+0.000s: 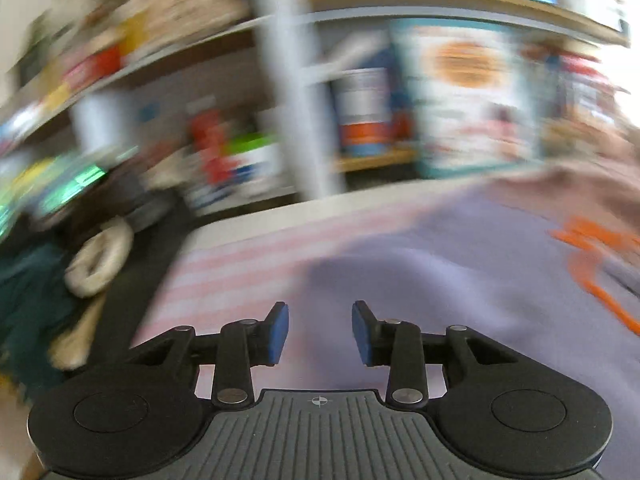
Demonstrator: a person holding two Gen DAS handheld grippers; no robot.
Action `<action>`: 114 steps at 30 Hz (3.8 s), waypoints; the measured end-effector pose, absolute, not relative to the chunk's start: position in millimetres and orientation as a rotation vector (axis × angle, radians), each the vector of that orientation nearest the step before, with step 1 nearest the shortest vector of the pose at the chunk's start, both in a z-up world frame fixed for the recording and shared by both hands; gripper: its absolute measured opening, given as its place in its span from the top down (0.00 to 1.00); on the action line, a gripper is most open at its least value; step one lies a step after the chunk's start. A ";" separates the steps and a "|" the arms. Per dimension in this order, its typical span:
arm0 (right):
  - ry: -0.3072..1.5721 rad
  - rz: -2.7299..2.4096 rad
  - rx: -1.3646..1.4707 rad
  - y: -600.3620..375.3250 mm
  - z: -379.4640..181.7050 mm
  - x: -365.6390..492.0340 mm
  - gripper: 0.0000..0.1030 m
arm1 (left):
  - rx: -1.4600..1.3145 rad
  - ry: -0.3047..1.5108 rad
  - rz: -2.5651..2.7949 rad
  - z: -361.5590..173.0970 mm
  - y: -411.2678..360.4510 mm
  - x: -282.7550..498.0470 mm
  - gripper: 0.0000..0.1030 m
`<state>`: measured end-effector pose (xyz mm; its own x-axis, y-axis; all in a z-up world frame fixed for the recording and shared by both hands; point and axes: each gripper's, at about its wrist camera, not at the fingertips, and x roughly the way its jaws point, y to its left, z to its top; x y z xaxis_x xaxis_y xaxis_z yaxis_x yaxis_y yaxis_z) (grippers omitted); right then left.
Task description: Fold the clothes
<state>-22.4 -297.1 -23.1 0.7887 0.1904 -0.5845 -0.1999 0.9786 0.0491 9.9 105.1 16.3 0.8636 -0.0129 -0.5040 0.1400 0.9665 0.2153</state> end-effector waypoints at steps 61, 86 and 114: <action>0.720 -0.370 0.079 -445.4 -2.5 -72.9 0.46 | 0.150 0.608 -0.289 -14.1 38.8 28.3 0.55; 0.461 -0.477 -0.432 -439.4 31.1 42.2 0.97 | 0.153 0.612 -0.282 -14.8 37.9 32.6 0.52; 0.665 0.147 0.224 -369.1 -9.3 -58.9 0.53 | -0.095 0.633 -0.099 -1.2 99.3 -5.8 0.64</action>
<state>-58.9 -369.1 -9.3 0.7778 0.2062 -0.5937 -0.0637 0.9657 0.2519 -5.8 99.3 -1.2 0.8016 -0.1212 -0.5854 0.0630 0.9909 -0.1188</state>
